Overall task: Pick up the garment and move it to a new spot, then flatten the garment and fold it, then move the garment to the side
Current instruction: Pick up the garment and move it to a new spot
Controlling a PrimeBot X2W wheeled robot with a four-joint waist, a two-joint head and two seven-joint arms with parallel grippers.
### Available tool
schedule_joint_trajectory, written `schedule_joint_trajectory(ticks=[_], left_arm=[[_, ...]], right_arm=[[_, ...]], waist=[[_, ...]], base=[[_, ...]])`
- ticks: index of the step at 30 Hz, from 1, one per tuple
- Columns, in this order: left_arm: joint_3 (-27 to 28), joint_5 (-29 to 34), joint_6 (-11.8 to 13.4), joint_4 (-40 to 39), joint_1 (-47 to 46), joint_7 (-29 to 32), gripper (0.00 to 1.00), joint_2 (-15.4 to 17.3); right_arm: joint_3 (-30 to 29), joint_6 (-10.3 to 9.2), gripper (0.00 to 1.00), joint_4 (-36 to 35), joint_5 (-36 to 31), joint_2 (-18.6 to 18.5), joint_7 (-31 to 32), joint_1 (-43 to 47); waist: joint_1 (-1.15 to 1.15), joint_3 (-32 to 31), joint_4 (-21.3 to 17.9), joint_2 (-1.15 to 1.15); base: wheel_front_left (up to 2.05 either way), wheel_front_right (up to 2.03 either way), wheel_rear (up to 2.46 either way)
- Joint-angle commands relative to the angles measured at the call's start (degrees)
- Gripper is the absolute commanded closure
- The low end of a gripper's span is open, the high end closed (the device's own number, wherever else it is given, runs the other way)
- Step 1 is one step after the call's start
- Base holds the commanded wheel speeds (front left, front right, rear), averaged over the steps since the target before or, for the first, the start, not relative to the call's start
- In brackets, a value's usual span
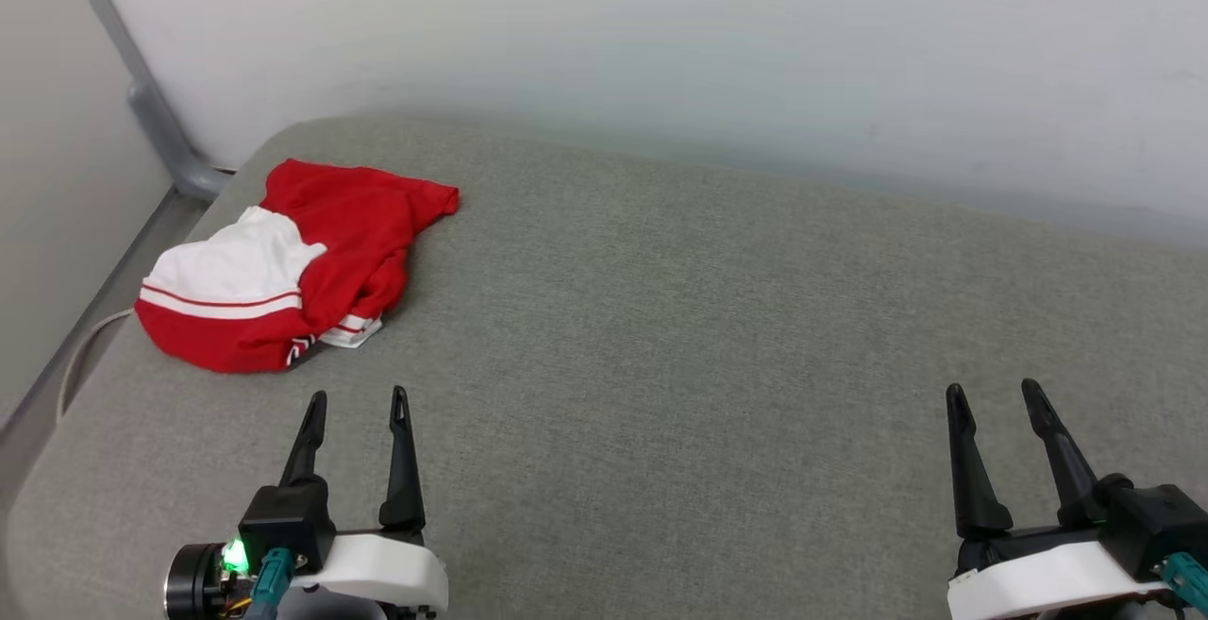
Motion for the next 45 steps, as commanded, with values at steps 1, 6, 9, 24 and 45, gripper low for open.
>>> schedule_joint_trajectory(ticks=[1, 6, 9, 24, 45], left_arm=[[0.06, -0.47, 0.1, -0.13, -0.15, -0.16, 0.0, -0.05], [0.44, -0.32, 0.15, -0.23, 0.09, -0.16, 0.0, -0.05], [0.68, -0.41, 0.22, -0.31, 0.13, -0.16, 0.0, -0.05], [1.34, -1.45, -0.14, -0.37, -0.23, -0.16, 0.0, -0.05], [2.91, -1.08, -1.15, -1.14, -0.43, -0.16, 0.0, -0.05]], right_arm=[[0.09, -0.04, 0.0, -0.15, 0.06, 0.07, -0.14, 0.52], [0.25, -0.04, 0.0, -0.11, -0.09, 0.07, -0.14, 0.36], [0.36, -0.04, 0.0, -0.12, -0.11, 0.07, -0.14, 0.18], [0.66, -0.04, 0.0, -0.27, -0.79, 0.07, -0.14, 0.36], [1.71, -0.04, 0.0, -0.24, -1.14, 0.07, -0.13, -0.43]], waist=[[0.0, 0.2, 1.83, 0.0], [0.0, 0.45, 4.89, 0.0], [0.0, 0.7, 6.55, 0.0], [0.0, 1.17, 14.4, 0.0], [0.0, 2.12, 16.42, 0.0]], base=[[0.0, 0.0, 0.0], [0.0, 0.0, 0.0], [0.0, 0.0, 0.0], [0.0, 0.0, 0.0], [0.0, 0.0, 0.0]])
